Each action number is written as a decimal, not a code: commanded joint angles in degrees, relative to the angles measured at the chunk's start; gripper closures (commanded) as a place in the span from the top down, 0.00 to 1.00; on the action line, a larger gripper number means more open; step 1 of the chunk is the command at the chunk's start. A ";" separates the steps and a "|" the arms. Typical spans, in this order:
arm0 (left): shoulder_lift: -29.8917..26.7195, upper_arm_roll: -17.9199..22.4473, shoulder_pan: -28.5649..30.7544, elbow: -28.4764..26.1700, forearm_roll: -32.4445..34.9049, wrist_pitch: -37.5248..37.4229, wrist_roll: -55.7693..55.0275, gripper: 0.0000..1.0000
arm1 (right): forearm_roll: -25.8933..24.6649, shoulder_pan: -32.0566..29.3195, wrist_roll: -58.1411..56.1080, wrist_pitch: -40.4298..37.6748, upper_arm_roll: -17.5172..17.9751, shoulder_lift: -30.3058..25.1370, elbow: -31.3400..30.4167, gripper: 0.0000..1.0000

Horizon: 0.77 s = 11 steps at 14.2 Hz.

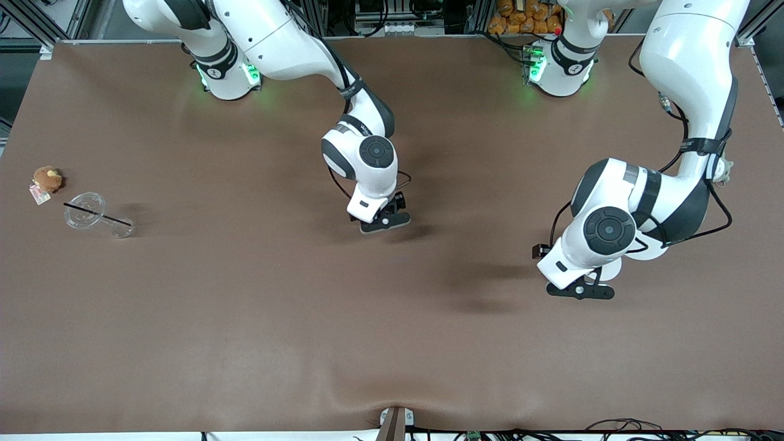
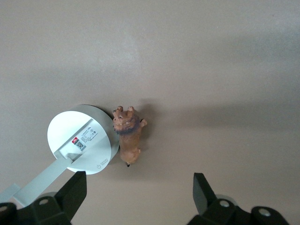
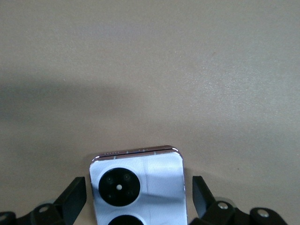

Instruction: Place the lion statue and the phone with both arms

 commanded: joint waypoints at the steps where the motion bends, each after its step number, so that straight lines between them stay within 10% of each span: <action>1: -0.23 -0.39 -0.02 0.25 -0.75 -1.06 -0.36 1.00 | -1.09 0.80 1.89 -0.06 -0.45 0.40 0.14 1.00; 4: -2.07 -1.53 0.59 0.60 -0.92 -2.29 -0.27 1.00 | -0.65 0.80 2.24 0.38 -0.45 0.84 0.05 0.97; 5: -3.30 -1.53 0.59 0.60 -1.71 -2.38 -0.27 1.00 | -0.56 0.80 2.33 0.38 -0.45 0.84 0.05 0.62; 7: -5.93 -1.53 1.03 0.60 -3.73 -3.08 -0.27 1.00 | -0.30 0.63 2.68 0.38 -0.45 0.75 0.14 0.32; 11: -10.07 -1.27 1.47 6.47 -6.54 -12.28 -0.01 1.00 | -0.12 -0.16 6.01 -1.81 -0.54 -2.31 0.05 0.28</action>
